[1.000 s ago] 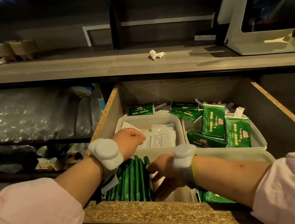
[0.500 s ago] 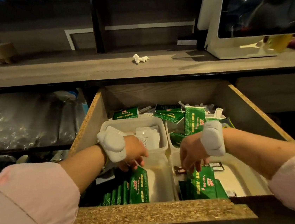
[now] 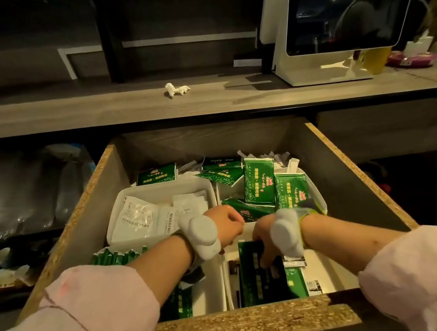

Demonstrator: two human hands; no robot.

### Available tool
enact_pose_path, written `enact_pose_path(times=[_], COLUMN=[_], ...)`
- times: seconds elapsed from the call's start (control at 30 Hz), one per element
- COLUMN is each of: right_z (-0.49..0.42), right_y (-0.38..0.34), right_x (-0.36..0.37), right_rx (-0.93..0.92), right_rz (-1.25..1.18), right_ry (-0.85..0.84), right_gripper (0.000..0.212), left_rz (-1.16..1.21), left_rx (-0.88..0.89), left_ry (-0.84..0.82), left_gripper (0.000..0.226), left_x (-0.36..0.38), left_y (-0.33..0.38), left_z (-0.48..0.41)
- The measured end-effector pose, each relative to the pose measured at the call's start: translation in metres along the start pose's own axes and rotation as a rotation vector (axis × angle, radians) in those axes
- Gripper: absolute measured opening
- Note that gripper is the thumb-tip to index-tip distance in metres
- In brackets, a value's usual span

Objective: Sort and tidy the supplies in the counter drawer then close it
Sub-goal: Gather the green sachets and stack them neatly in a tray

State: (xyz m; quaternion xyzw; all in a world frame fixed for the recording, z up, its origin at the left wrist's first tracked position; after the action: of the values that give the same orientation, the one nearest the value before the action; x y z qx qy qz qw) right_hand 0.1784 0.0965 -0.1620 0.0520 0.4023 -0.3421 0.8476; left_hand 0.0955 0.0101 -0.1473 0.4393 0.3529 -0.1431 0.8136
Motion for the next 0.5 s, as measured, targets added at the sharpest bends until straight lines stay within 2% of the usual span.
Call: enact_pose_path(times=[0.07, 0.2, 0.23, 0.3, 0.37, 0.43, 0.5], right_z=[0.005, 0.024, 0.024, 0.021, 0.017, 0.016, 0.011], right_y=[0.004, 0.008, 0.007, -0.002, -0.006, -0.001, 0.009], right_x=[-0.011, -0.034, -0.032, -0.026, -0.022, -0.02, -0.015], right_rx=[-0.004, 0.018, -0.006, -0.106, -0.205, -0.208, -0.129], right_rz=[-0.17, -0.82, -0.966, -1.19, -1.28, -1.264, -1.044], right_ry=[0.028, 0.166, 0.163, 0.053, -0.112, -0.233, -0.207], right_gripper=[0.037, 0.016, 0.016, 0.023, 0.036, 0.052, 0.058], left_rz=[0.012, 0.172, 0.177, 0.158, 0.141, 0.197, 0.281], left_rx=[0.01, 0.045, 0.089, 0.17, 0.186, 0.133, 0.057], left_ry=[0.07, -0.066, -0.089, -0.102, -0.045, 0.038, 0.089], left_gripper=[0.03, 0.088, 0.1, 0.117, 0.12, 0.111, 0.103], left_x=[-0.007, -0.01, -0.007, 0.003, 0.008, 0.002, -0.008], left_y=[-0.008, -0.007, -0.004, 0.001, 0.001, -0.003, -0.008], left_z=[-0.002, 0.0, 0.0, 0.003, 0.001, -0.004, -0.007])
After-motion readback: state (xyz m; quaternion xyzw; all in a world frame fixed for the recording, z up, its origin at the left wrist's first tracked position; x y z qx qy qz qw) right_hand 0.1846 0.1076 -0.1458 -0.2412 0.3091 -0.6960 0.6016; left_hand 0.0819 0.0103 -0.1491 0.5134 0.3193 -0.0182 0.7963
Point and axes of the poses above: each hand's wrist, its own z-axis away from the middle knuckle, its own x-axis out of the palm, y = z × x, the point moved 4 cm from there along -z, towards the middle knuckle, and after that the axes turned 7 degrees about -z, right-handed, at the moved point
